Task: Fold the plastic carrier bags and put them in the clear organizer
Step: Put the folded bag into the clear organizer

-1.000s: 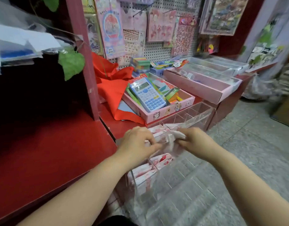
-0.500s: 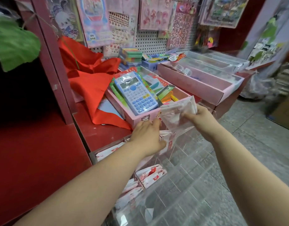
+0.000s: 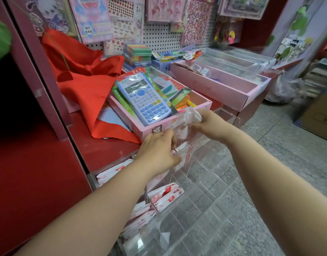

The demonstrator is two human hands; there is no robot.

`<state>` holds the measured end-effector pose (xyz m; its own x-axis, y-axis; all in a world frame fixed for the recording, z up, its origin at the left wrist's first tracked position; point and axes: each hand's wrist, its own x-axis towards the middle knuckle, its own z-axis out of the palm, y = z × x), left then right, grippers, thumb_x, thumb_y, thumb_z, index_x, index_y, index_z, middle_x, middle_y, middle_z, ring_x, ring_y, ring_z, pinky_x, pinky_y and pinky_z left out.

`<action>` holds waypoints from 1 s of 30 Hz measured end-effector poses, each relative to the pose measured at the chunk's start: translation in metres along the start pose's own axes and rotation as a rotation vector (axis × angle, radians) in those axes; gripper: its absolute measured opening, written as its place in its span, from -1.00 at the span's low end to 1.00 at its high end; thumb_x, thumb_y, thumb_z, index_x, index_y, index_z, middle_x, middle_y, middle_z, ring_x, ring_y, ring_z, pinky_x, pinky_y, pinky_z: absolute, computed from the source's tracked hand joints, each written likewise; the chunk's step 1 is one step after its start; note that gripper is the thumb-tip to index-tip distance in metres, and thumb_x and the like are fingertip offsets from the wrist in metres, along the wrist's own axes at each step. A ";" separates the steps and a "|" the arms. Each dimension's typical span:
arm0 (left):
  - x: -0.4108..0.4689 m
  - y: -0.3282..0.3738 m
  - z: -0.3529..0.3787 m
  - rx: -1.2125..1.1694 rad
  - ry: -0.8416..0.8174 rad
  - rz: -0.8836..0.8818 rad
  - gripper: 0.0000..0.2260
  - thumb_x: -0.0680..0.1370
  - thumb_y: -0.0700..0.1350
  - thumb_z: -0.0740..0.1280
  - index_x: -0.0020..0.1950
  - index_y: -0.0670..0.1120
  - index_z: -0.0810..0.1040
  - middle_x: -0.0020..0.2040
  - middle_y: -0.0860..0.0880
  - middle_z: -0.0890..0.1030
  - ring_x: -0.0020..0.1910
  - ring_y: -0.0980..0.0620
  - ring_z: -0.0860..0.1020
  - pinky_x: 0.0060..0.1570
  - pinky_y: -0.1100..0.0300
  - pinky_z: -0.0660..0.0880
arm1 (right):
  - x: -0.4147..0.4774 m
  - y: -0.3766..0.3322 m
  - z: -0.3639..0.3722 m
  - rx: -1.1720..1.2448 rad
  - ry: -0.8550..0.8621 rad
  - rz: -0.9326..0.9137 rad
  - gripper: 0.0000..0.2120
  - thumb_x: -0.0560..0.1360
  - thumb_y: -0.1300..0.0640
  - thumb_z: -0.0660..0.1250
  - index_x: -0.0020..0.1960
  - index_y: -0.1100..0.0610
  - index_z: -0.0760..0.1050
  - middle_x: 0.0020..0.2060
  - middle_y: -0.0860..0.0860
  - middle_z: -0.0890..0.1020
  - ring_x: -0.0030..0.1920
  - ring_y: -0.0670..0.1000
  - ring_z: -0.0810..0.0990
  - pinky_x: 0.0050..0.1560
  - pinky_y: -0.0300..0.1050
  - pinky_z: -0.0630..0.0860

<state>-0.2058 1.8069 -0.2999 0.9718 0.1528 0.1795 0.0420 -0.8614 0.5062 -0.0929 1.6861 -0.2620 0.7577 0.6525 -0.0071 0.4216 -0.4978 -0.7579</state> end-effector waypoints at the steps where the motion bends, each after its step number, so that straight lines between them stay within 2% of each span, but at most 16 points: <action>1: -0.001 0.000 -0.001 -0.019 0.004 -0.017 -0.71 0.42 -0.01 0.40 -0.06 0.03 0.28 -0.09 0.11 0.40 -0.01 0.06 0.36 -0.15 0.24 0.14 | 0.000 0.000 0.001 -0.057 -0.007 0.004 -0.77 0.44 0.44 0.21 -0.27 0.17 0.46 -0.37 0.00 0.53 -0.42 -0.19 0.51 -0.27 -0.30 0.44; 2: -0.002 0.001 -0.002 -0.045 0.017 -0.036 -0.71 0.42 0.00 0.40 -0.07 0.04 0.28 -0.09 0.11 0.41 -0.01 0.05 0.39 -0.16 0.23 0.18 | 0.000 -0.001 0.001 -0.121 -0.016 0.000 -0.79 0.44 0.43 0.20 -0.25 0.18 0.47 -0.37 0.00 0.51 -0.36 -0.12 0.50 -0.24 -0.26 0.40; 4: -0.005 0.003 -0.004 -0.095 0.060 -0.072 -0.70 0.42 0.01 0.42 -0.07 0.03 0.29 -0.09 0.11 0.44 -0.03 0.03 0.44 -0.18 0.21 0.22 | 0.000 -0.005 0.001 -0.289 -0.044 -0.024 -0.73 0.44 0.39 0.20 -0.31 0.06 0.42 -0.37 -0.05 0.47 -0.22 -0.02 0.45 -0.18 -0.22 0.32; 6: -0.011 0.003 -0.008 -0.108 0.115 -0.073 -0.71 0.43 0.00 0.41 -0.05 0.02 0.30 -0.08 0.11 0.46 -0.01 0.03 0.46 -0.20 0.20 0.20 | 0.000 -0.013 0.001 -0.427 -0.095 -0.047 -0.63 0.45 0.36 0.21 -0.37 -0.05 0.29 -0.39 -0.13 0.41 -0.19 -0.02 0.41 -0.27 -0.22 0.30; 9: -0.027 -0.004 -0.013 -0.115 0.197 -0.034 -0.78 0.47 -0.04 0.38 -0.03 0.00 0.35 -0.02 0.06 0.50 0.06 0.01 0.45 -0.14 0.22 0.19 | -0.002 -0.021 0.005 -0.567 -0.188 -0.056 -0.68 0.45 0.35 0.23 -0.36 0.01 0.30 -0.38 -0.06 0.44 -0.23 0.01 0.41 -0.40 -0.21 0.26; 11: -0.041 -0.011 -0.017 -0.114 0.232 -0.027 -0.81 0.47 -0.06 0.37 0.01 -0.01 0.41 -0.07 0.09 0.46 0.06 0.00 0.45 -0.08 0.22 0.22 | -0.002 -0.023 0.010 -0.640 -0.247 -0.071 -0.81 0.45 0.37 0.19 -0.25 0.15 0.47 -0.31 0.02 0.54 -0.22 0.03 0.43 -0.38 -0.21 0.27; 12: -0.047 -0.017 -0.018 -0.096 0.240 -0.024 -0.80 0.47 -0.06 0.38 0.03 -0.03 0.44 -0.09 0.12 0.44 0.05 0.00 0.46 -0.06 0.22 0.24 | -0.002 -0.024 0.012 -0.676 -0.254 -0.071 -0.80 0.46 0.38 0.17 -0.11 0.20 0.54 -0.24 0.06 0.59 -0.21 0.03 0.43 -0.35 -0.21 0.27; 14: -0.061 -0.028 -0.022 -0.054 0.243 -0.017 -0.76 0.44 0.03 0.37 0.04 -0.04 0.50 -0.12 0.17 0.44 0.01 0.02 0.48 -0.04 0.22 0.25 | -0.002 -0.027 0.016 -0.762 -0.252 -0.043 -0.69 0.46 0.40 0.15 0.07 0.17 0.55 -0.24 0.06 0.58 -0.20 0.04 0.40 -0.32 -0.23 0.26; 16: -0.074 -0.040 -0.022 0.034 0.277 0.037 -0.67 0.35 0.15 0.26 -0.02 -0.03 0.54 -0.17 0.15 0.51 -0.08 0.09 0.48 -0.06 0.18 0.34 | -0.002 -0.031 0.019 -0.842 -0.277 -0.010 -0.70 0.47 0.39 0.15 0.07 0.12 0.53 -0.28 0.05 0.54 -0.19 0.08 0.39 -0.34 -0.22 0.27; 19: -0.090 -0.051 -0.018 0.220 0.312 0.079 -0.65 0.31 0.18 0.16 -0.08 0.02 0.54 -0.17 0.10 0.60 -0.09 0.11 0.50 -0.14 0.19 0.46 | -0.001 -0.035 0.024 -0.948 -0.330 0.062 -0.74 0.50 0.35 0.13 0.15 0.28 0.46 0.04 0.18 0.57 -0.02 0.15 0.49 -0.16 -0.18 0.31; 21: -0.093 -0.054 -0.016 0.271 0.309 0.088 -0.62 0.29 0.20 0.13 -0.08 0.05 0.56 -0.17 0.12 0.61 -0.07 0.06 0.58 -0.09 0.22 0.46 | 0.002 -0.033 0.027 -0.923 -0.367 0.099 -0.71 0.51 0.31 0.13 0.20 0.30 0.43 0.12 0.17 0.54 0.11 0.15 0.50 -0.05 -0.16 0.39; 23: -0.091 -0.055 -0.015 0.293 0.322 0.105 -0.61 0.26 0.22 0.12 -0.07 0.08 0.55 -0.18 0.14 0.60 -0.04 0.10 0.49 -0.07 0.26 0.35 | 0.006 -0.031 0.027 -0.791 -0.402 0.101 -0.69 0.49 0.28 0.19 0.21 0.27 0.46 0.11 0.12 0.57 0.09 0.12 0.52 0.08 -0.11 0.45; 25: -0.090 -0.057 -0.015 0.273 0.339 0.112 -0.60 0.26 0.22 0.13 -0.06 0.09 0.55 -0.18 0.14 0.60 -0.05 0.14 0.39 -0.11 0.26 0.25 | 0.005 -0.032 0.022 -0.659 -0.340 0.061 -0.74 0.46 0.27 0.25 0.15 0.26 0.48 -0.02 0.05 0.56 -0.02 0.05 0.49 -0.03 -0.17 0.39; 27: -0.090 -0.057 -0.015 0.241 0.359 0.117 -0.62 0.26 0.21 0.15 -0.04 0.10 0.54 -0.19 0.14 0.60 -0.06 0.14 0.37 -0.13 0.26 0.21 | 0.002 -0.031 0.016 -0.570 -0.233 0.021 -0.83 0.45 0.30 0.28 0.04 0.25 0.51 -0.16 0.04 0.51 -0.12 0.02 0.45 -0.21 -0.18 0.33; 30: -0.091 -0.057 -0.015 0.238 0.400 0.125 -0.67 0.29 0.21 0.16 0.00 0.18 0.45 -0.20 0.16 0.59 -0.06 0.15 0.37 -0.14 0.26 0.20 | -0.005 -0.025 0.013 -0.504 -0.147 0.009 -0.95 0.45 0.30 0.33 -0.13 0.23 0.57 -0.29 0.06 0.56 -0.20 0.01 0.48 -0.28 -0.23 0.36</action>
<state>-0.2997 1.8497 -0.3328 0.8095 0.1746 0.5605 0.0273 -0.9649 0.2612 -0.1138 1.7028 -0.2517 0.7000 0.7020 -0.1308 0.6299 -0.6934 -0.3499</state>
